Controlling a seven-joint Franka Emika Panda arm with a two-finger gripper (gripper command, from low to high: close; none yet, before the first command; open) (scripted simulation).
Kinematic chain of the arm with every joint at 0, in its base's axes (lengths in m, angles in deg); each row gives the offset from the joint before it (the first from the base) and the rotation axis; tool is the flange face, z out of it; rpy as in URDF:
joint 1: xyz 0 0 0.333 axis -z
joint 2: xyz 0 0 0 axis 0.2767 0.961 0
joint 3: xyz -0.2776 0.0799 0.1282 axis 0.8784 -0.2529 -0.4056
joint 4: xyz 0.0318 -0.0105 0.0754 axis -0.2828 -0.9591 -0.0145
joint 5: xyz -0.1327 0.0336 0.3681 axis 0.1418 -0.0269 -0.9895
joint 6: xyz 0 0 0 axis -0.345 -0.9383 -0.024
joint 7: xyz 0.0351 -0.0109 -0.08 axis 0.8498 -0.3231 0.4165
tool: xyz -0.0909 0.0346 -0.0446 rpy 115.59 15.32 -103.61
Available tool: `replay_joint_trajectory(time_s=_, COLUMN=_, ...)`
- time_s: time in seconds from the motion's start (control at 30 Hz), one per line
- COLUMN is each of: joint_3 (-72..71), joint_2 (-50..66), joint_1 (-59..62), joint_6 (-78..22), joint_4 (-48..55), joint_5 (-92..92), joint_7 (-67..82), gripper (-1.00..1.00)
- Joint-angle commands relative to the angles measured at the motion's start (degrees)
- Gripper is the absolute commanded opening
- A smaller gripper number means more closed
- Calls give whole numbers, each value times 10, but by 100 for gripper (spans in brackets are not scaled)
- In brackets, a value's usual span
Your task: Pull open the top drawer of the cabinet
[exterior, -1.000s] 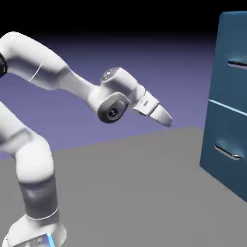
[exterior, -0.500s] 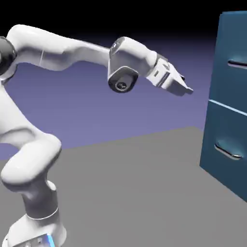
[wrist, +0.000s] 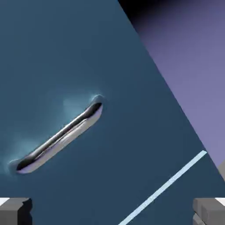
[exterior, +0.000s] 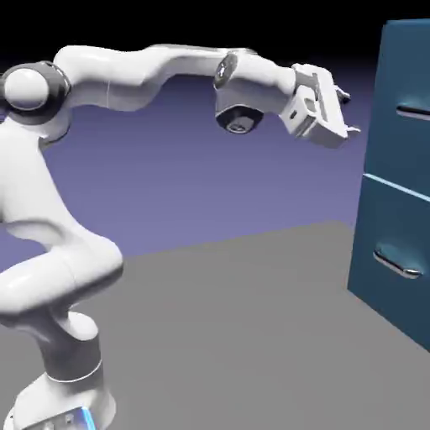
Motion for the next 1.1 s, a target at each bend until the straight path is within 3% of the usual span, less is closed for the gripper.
replay_joint_trajectory(time_s=0.0, joint_3=-19, joint_2=1, joint_1=21, joint_6=-1, joint_4=13, joint_5=-24, joint_7=4, gripper=0)
replay_joint_trajectory(time_s=0.8, joint_3=-467, joint_2=14, joint_1=517, joint_6=-29, joint_4=319, joint_5=-605, joint_7=103, gripper=0)
replay_joint_trajectory(time_s=1.07, joint_3=-541, joint_2=-81, joint_1=642, joint_6=-19, joint_4=451, joint_5=-522, joint_7=-46, gripper=0)
